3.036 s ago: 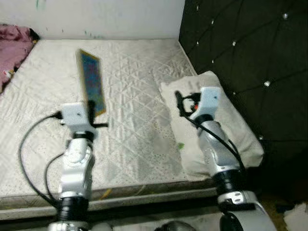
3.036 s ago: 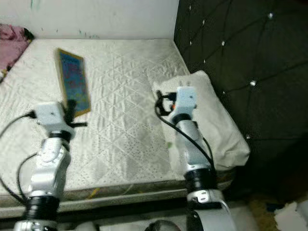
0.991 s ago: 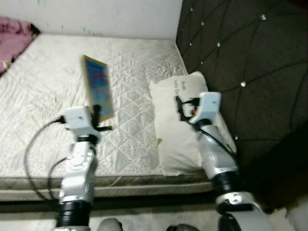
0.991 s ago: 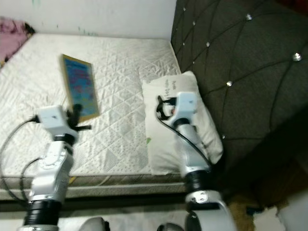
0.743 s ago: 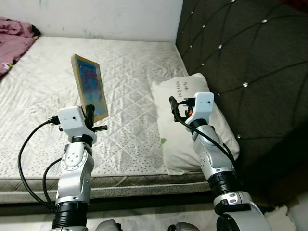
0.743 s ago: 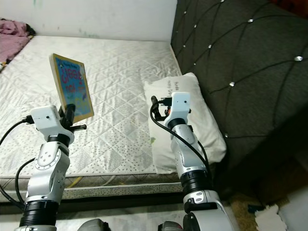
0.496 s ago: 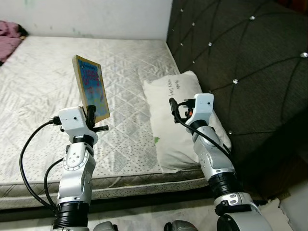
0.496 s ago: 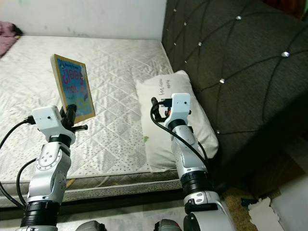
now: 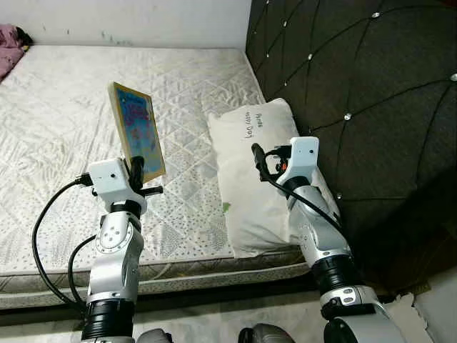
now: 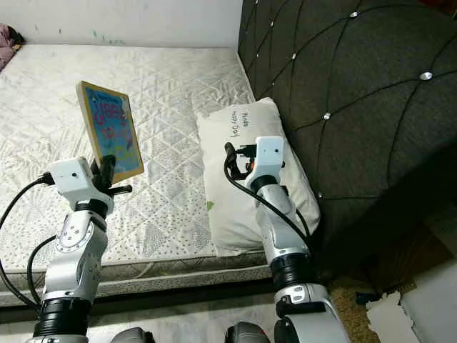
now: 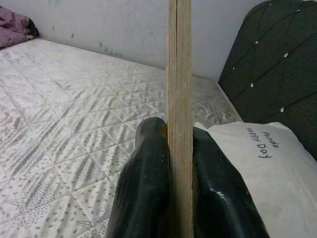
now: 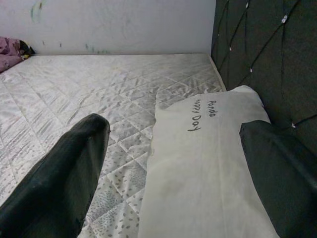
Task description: Clean up the room
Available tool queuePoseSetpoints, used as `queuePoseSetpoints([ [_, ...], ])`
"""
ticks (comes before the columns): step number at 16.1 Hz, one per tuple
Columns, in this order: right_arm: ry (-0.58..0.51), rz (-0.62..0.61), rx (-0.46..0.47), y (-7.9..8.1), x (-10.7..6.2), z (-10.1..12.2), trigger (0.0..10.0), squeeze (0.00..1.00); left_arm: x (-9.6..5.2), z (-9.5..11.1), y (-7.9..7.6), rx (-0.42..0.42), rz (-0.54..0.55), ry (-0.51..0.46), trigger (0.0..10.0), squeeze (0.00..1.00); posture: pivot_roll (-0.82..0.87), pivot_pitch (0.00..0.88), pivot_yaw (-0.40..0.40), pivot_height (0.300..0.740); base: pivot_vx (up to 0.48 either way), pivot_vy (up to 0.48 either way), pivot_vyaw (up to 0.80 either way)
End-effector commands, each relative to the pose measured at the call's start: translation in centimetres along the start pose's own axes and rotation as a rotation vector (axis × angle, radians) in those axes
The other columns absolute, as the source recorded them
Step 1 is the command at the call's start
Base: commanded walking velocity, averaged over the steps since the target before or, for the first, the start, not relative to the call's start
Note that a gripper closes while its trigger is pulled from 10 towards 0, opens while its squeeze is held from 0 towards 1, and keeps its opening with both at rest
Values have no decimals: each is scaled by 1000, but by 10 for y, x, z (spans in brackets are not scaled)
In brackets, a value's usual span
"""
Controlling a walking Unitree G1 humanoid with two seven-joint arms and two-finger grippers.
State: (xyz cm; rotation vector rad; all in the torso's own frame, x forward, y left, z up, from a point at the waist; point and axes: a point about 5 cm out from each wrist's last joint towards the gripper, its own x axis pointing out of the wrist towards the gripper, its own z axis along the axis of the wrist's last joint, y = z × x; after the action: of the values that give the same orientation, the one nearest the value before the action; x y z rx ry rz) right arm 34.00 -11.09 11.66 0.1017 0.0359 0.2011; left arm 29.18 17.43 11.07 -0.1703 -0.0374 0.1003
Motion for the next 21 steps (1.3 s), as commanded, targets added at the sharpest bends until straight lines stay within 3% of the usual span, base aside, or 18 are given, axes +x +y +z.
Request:
queuePoseSetpoints([
  [1, -5, -5, -1, -3, -1, 3, 10000, 0, 1, 12, -2, 0, -11, -50, 10000, 0, -91, 0, -62, 686, 0, 0, 0],
  [4, -10, 3, 5, -2, -1, 3, 10000, 0, 2, 12, 0, 6, 12, -58, 10000, 0, -90, 0, -63, 656, 0, 0, 0],
  [13, -6, 18, -12, -3, 0, 3, 10000, 0, 2, 13, 11, -9, 70, -66, 10000, 0, -86, 0, -71, 656, 0, 0, 0],
  [18, 21, 53, -9, 3, -2, -1, 10000, 0, 0, 14, 10, -17, 53, -74, 10000, 0, -89, 0, -73, 656, 361, 0, 0],
  [20, 18, 59, -86, 6, -1, -1, 10000, 0, 1, 14, 9, -19, 46, -76, 10000, 0, -91, 0, -74, 656, 480, 0, 0],
  [21, 8, 81, -82, 9, -1, -1, 10000, 0, 1, 14, 8, -21, 43, -76, 10000, 0, -93, 0, -73, 656, 480, 0, 0],
])
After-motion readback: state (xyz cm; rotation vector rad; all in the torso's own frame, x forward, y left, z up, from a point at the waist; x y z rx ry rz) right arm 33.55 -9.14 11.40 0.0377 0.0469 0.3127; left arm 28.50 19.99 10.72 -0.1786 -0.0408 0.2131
